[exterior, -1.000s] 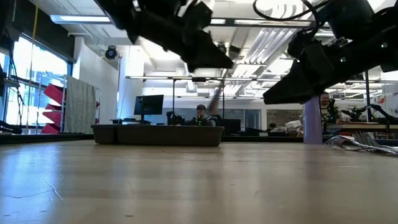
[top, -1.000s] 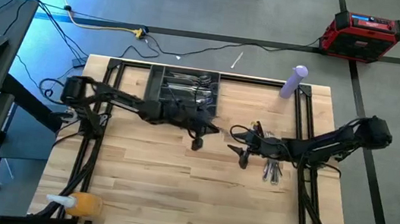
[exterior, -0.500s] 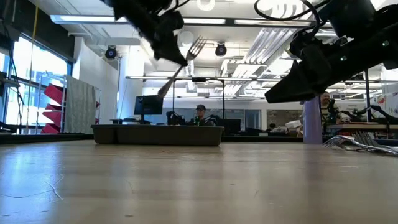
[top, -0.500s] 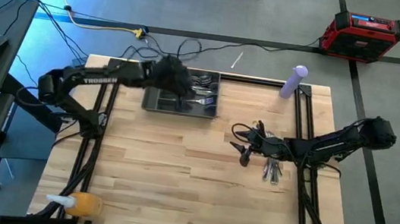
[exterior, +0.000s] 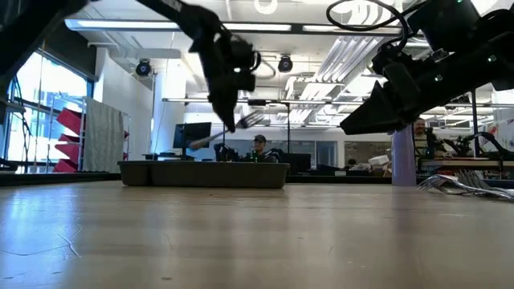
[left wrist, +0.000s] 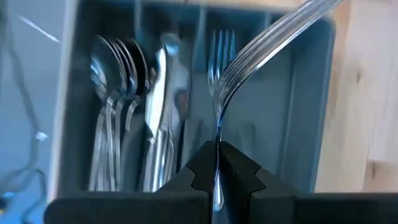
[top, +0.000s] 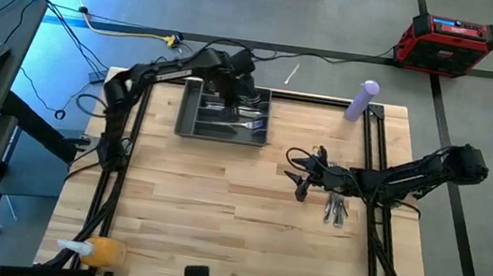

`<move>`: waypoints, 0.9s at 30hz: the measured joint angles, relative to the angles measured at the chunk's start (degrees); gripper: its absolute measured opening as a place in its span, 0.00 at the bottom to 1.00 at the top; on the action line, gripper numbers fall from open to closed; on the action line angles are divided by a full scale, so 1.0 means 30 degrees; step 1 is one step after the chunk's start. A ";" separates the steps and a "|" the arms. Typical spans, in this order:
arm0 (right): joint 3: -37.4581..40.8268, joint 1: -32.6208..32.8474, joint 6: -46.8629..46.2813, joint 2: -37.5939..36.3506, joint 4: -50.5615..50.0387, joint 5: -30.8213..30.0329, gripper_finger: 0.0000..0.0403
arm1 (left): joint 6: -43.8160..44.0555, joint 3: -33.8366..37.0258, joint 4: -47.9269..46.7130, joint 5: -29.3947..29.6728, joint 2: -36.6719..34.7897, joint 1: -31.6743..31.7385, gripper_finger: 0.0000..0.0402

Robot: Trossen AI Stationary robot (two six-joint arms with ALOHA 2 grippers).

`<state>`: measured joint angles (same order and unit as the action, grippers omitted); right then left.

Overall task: Sort silverware
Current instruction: Put the silver fork into the organizing bin

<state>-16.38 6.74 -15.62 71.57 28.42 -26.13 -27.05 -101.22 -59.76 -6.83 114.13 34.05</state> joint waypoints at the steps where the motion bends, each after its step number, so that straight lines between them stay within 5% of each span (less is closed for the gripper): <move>1: 0.0000 0.0000 0.0000 0.0000 -0.0026 0.0014 0.54 | -0.0242 -0.0165 -0.0366 -0.0521 0.0328 0.0168 0.00; 27: 0.0007 -0.0007 0.0282 0.0015 -0.0836 -0.0135 0.54 | -0.3163 -0.0257 -0.2099 -0.1705 0.2602 0.0202 0.00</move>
<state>-16.36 6.72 -14.77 71.61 25.91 -26.53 -36.53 -102.00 -66.06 -11.95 121.94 34.66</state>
